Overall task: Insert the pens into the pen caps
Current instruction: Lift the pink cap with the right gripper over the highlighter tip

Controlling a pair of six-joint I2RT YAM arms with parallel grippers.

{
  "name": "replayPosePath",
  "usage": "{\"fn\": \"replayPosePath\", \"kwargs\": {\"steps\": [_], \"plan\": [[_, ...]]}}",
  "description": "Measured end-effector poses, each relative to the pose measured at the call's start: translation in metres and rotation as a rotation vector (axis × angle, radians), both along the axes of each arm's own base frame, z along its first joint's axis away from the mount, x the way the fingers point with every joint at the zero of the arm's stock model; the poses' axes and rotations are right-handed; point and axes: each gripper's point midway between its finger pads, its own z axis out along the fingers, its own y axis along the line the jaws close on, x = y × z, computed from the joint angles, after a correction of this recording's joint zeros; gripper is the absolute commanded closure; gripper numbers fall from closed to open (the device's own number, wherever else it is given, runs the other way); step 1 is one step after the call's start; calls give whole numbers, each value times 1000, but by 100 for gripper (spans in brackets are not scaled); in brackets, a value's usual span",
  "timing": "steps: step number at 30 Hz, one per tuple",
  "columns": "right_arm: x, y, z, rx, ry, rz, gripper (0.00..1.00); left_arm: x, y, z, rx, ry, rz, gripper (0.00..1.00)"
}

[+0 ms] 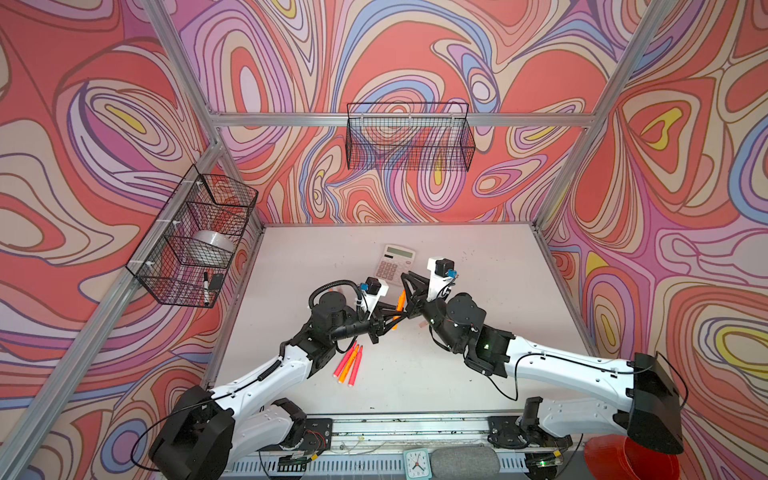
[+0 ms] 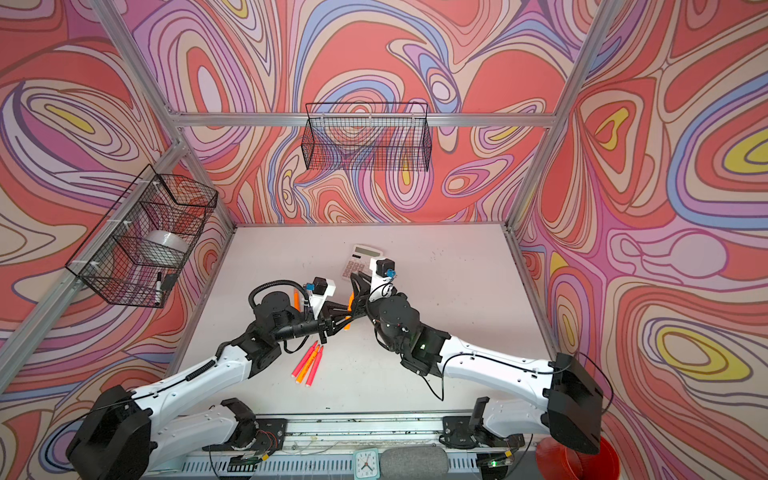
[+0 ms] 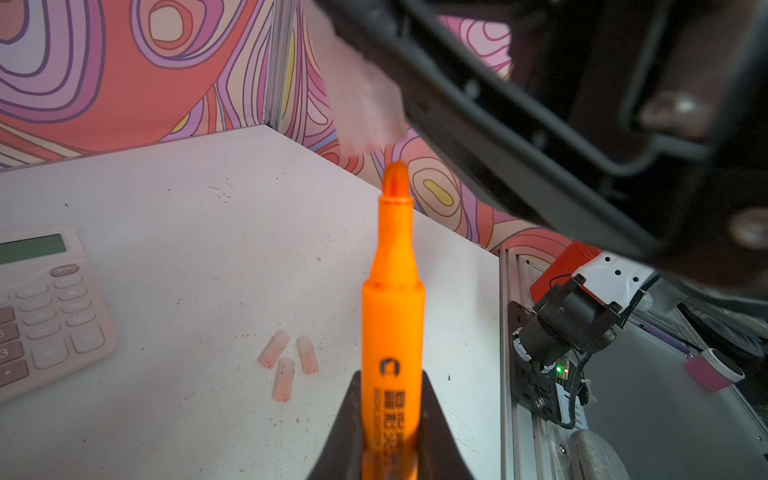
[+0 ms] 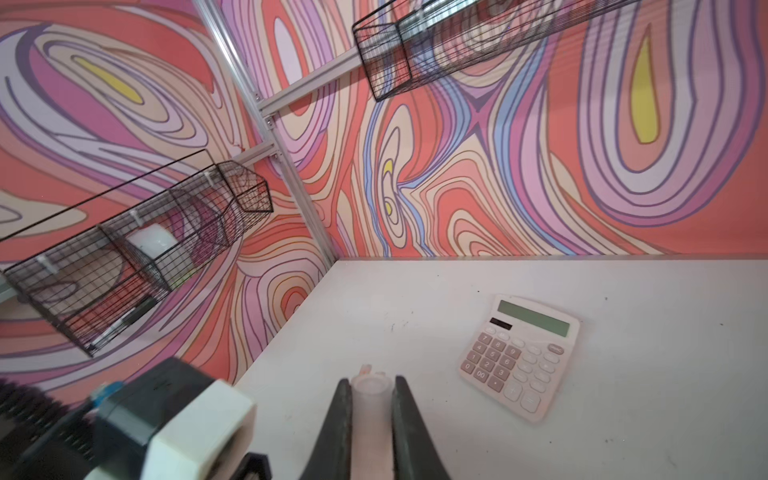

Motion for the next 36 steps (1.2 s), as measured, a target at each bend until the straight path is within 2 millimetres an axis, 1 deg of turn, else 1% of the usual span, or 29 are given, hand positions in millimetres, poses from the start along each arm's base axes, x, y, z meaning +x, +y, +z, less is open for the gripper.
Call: {"fn": "replayPosePath", "kwargs": {"steps": [2,4,9,20,36], "plan": [[8,-13,0,29,13,-24,100,0,0,0,0,1,0,100],[9,-17,2,50,20,-21,100,0,0,0,1,1,-2,100],[4,-12,7,87,32,28,100,0,-1,0,0,3,-6,100],[-1,-3,4,119,64,91,100,0,-1,0,0,3,-7,100],[-2,15,-14,110,113,155,100,2,0,-1,5,5,4,100]]}}
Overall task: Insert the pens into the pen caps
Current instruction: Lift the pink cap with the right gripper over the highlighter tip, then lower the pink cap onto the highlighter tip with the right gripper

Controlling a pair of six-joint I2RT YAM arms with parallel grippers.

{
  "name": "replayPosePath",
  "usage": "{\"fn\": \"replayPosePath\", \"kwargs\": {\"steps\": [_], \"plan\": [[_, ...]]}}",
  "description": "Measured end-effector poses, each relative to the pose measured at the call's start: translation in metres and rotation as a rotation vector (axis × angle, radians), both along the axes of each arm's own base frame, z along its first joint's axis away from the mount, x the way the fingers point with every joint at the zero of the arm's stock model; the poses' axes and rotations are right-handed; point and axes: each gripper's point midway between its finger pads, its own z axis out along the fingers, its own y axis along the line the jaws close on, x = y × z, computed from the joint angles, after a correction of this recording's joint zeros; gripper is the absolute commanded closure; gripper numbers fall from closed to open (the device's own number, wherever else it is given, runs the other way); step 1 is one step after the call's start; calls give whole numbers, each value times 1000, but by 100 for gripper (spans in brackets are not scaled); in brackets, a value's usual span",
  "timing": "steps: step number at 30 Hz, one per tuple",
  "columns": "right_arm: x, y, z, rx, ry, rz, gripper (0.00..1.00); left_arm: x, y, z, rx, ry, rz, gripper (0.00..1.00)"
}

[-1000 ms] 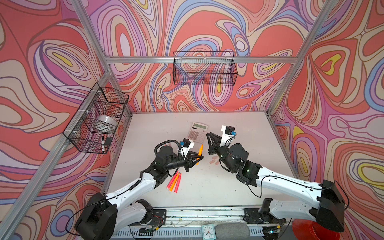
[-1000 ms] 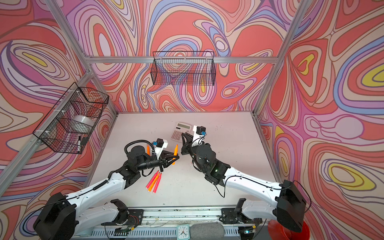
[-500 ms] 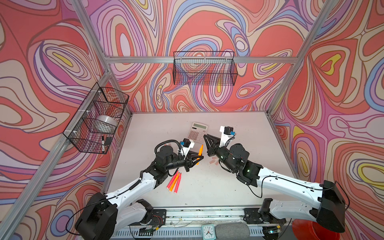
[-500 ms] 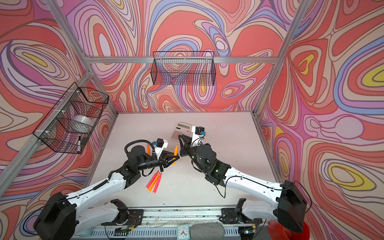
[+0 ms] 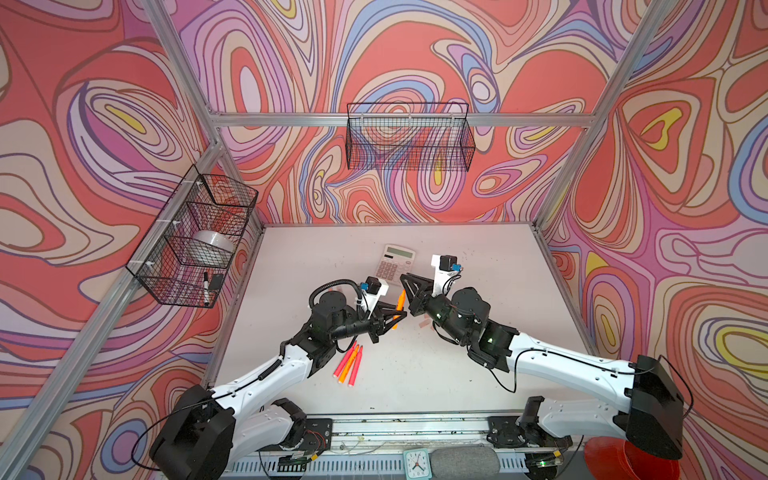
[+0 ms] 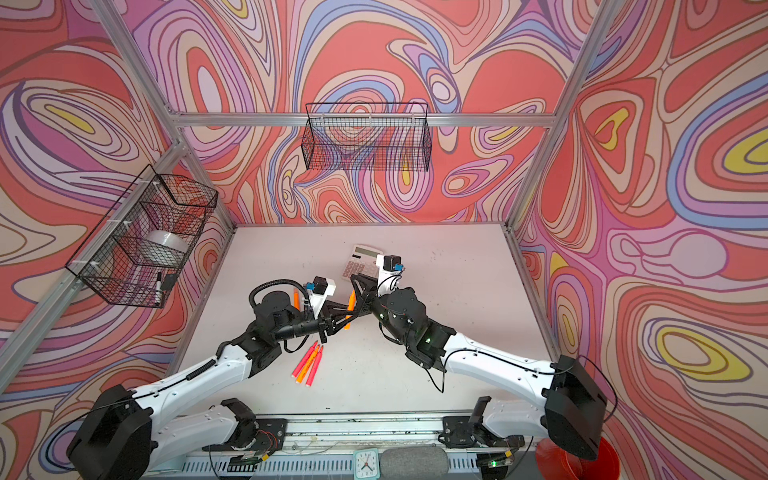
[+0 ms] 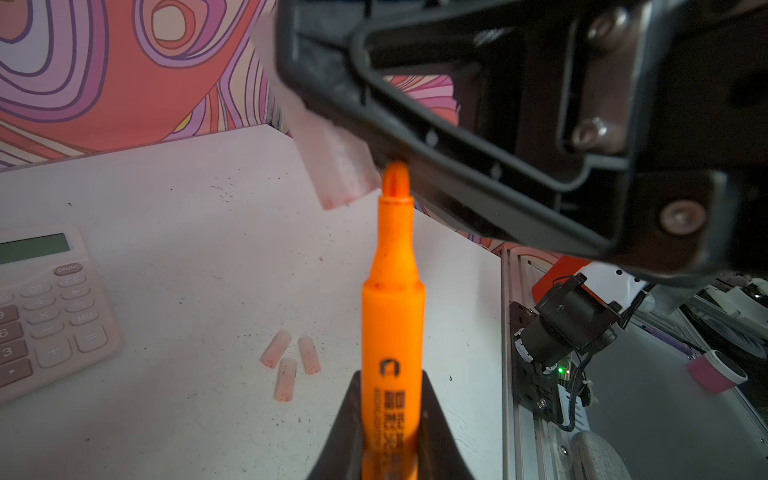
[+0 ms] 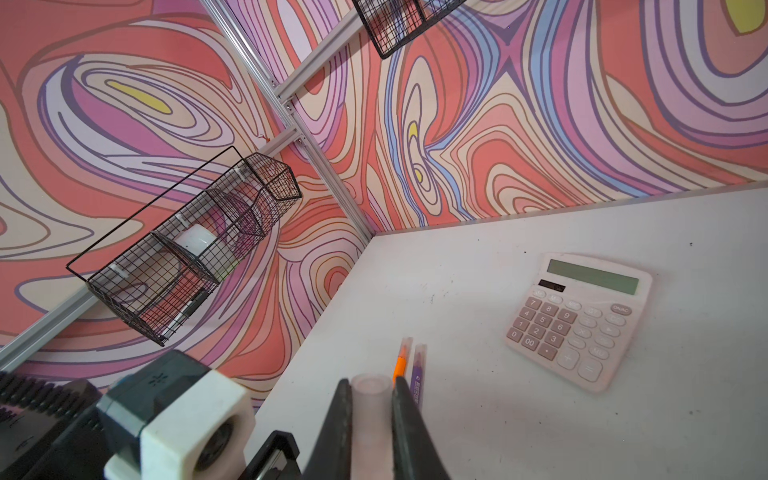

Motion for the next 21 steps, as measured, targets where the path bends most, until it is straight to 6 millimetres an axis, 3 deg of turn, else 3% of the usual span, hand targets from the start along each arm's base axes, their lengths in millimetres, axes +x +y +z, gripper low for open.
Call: {"fn": "replayPosePath", "kwargs": {"steps": [8,21], "plan": [[-1,0,0,0,3,3,100,0,0,0,2,0,3,100],[-6,-10,19,37,-22,-1,100,0,0,0,0,0,0,100]]}}
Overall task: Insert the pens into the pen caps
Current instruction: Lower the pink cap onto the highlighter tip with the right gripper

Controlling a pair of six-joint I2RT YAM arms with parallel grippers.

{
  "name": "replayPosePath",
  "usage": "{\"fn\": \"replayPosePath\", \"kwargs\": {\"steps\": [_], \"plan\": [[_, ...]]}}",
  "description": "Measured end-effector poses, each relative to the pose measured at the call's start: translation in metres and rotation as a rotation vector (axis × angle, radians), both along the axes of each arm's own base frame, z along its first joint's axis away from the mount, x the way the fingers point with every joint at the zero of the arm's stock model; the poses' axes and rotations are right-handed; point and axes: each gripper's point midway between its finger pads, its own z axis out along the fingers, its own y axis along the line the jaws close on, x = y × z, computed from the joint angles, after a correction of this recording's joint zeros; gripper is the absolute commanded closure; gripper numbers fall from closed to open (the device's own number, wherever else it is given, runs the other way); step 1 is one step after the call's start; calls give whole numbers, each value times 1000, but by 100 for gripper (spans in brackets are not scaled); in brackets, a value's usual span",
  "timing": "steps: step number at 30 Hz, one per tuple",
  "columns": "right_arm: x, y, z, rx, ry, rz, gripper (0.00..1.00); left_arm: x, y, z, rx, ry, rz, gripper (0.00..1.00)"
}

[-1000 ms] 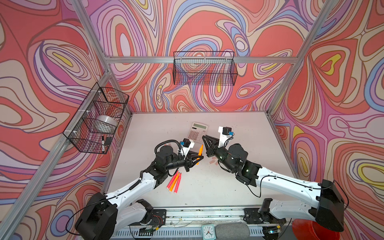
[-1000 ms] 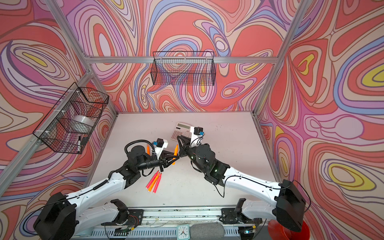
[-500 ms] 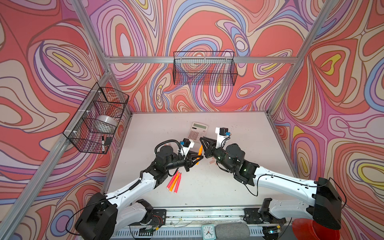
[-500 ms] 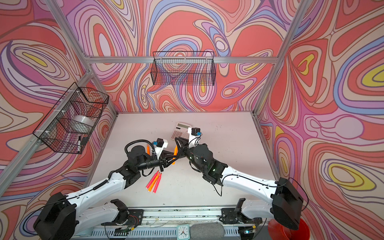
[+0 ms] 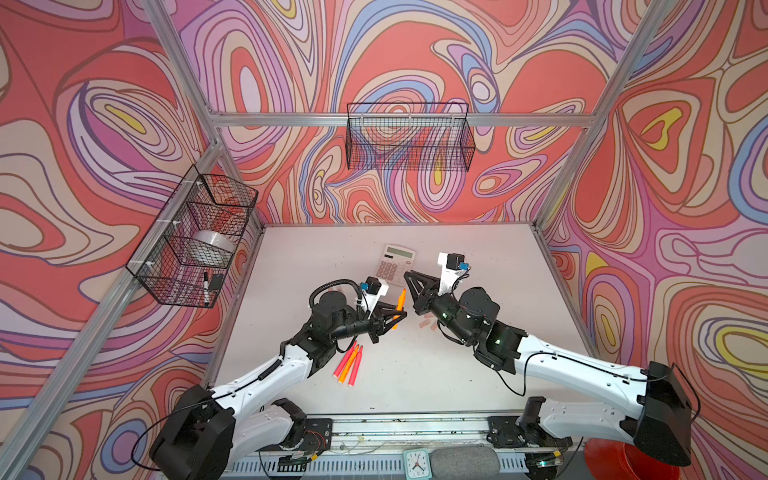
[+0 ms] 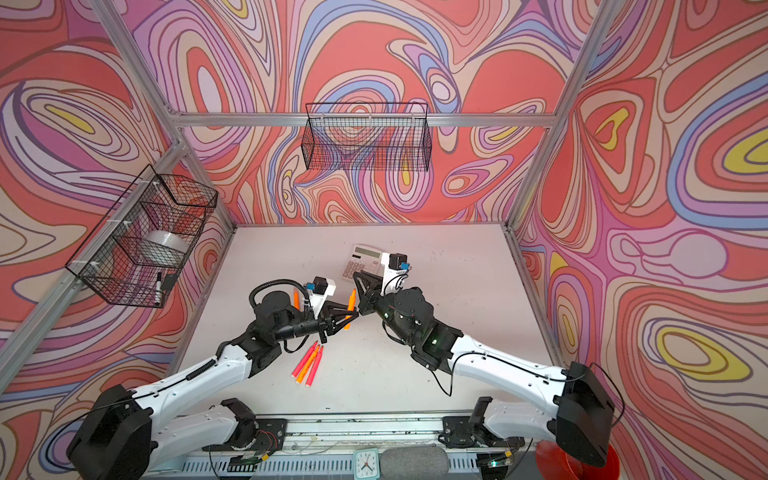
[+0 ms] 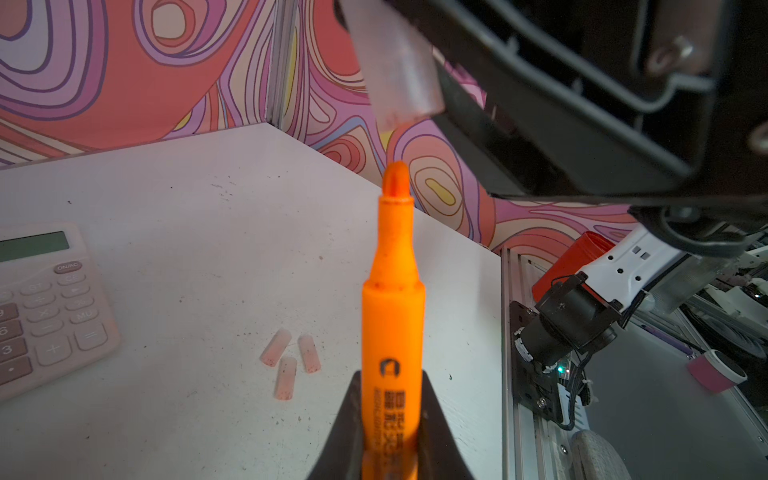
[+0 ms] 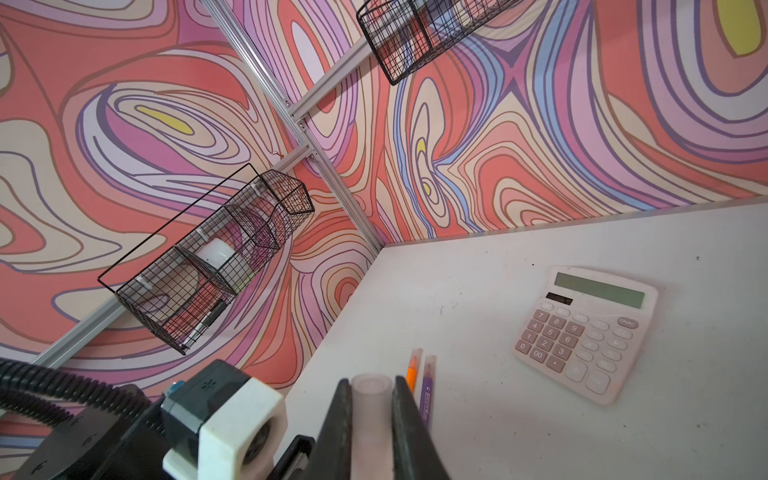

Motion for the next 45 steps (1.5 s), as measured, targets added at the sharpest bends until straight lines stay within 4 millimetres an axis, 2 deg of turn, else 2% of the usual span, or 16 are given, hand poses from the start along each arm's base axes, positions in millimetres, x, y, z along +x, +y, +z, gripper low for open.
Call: {"fn": "replayPosePath", "kwargs": {"steps": [15,25,30,35,42,45], "plan": [[-4,3,-11,-4,24,28,100,0,0,2,-3,-1,5,100],[-9,4,-9,12,23,57,100,-1,-1,1,-3,2,-4,100],[-8,5,-17,43,32,61,100,-1,-1,1,-6,12,0,100],[-12,5,-28,53,36,68,100,-4,-1,-4,-8,45,-7,100],[-24,2,-29,43,10,54,100,-10,-3,-4,-21,62,-33,100],[-31,4,-34,18,3,60,91,-15,-1,-7,-25,64,-39,100]]}}
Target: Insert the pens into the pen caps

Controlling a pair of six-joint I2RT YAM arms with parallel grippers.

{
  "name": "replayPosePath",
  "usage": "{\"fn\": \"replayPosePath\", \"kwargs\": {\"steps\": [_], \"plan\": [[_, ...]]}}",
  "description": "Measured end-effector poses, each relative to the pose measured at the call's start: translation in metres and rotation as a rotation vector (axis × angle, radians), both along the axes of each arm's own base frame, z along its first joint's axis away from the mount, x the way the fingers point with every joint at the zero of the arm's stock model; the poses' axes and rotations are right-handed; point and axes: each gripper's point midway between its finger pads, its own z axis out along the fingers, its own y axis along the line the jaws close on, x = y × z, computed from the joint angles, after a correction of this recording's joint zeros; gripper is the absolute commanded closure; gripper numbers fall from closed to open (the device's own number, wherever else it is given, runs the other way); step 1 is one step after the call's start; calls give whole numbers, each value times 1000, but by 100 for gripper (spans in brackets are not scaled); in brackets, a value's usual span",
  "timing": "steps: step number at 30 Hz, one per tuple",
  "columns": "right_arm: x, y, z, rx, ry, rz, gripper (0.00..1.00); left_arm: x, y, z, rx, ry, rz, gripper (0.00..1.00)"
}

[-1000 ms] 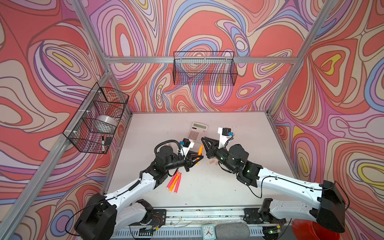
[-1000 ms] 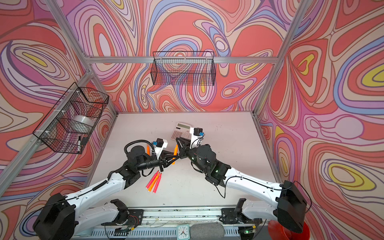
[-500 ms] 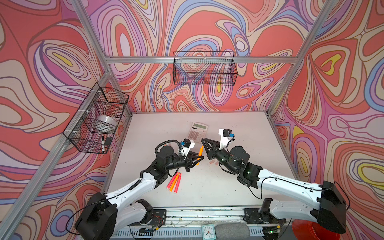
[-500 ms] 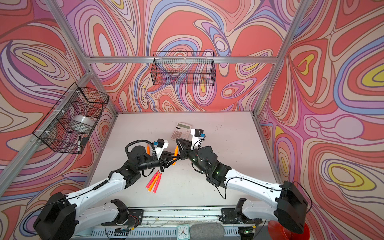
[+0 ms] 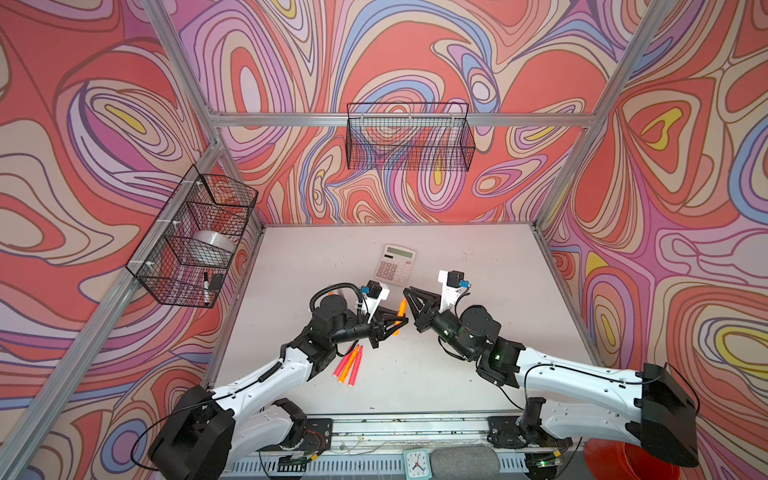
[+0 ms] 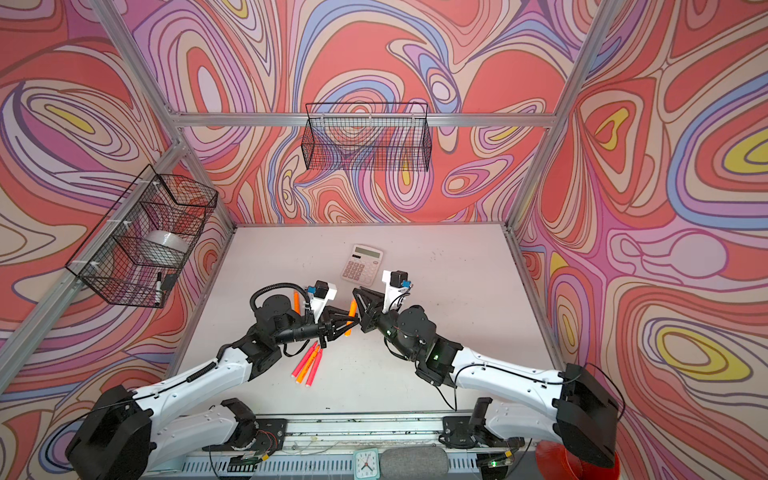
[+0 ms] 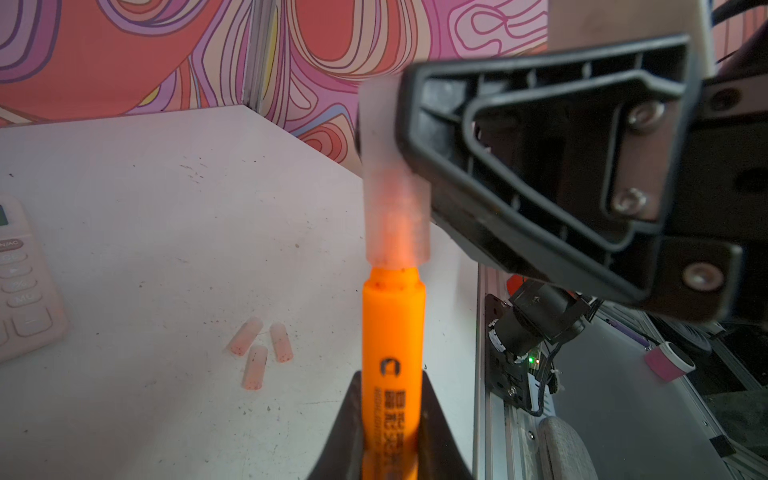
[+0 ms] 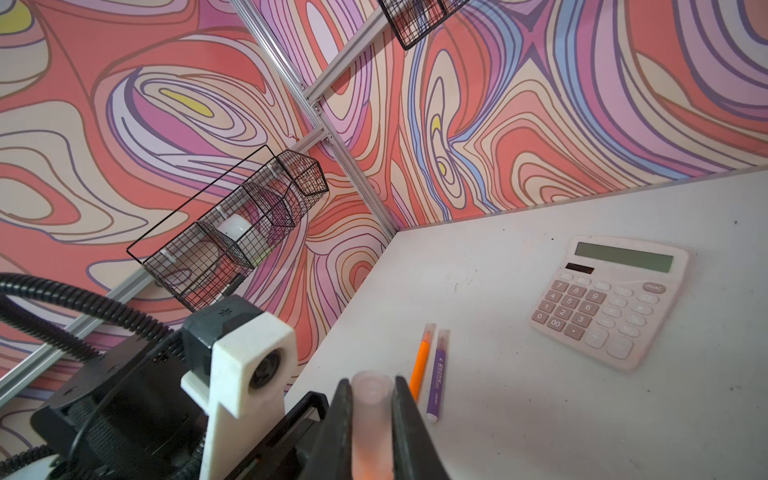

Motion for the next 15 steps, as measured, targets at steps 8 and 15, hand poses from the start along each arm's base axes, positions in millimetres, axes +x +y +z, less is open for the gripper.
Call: {"fn": "replayPosePath", "kwargs": {"steps": [8,15], "plan": [[-11,3,-16,-72,7,20,37,3,4,10,-26,-39,25,100],[-15,-17,-15,-103,0,-18,21,4,7,19,-37,-87,44,100]]}}
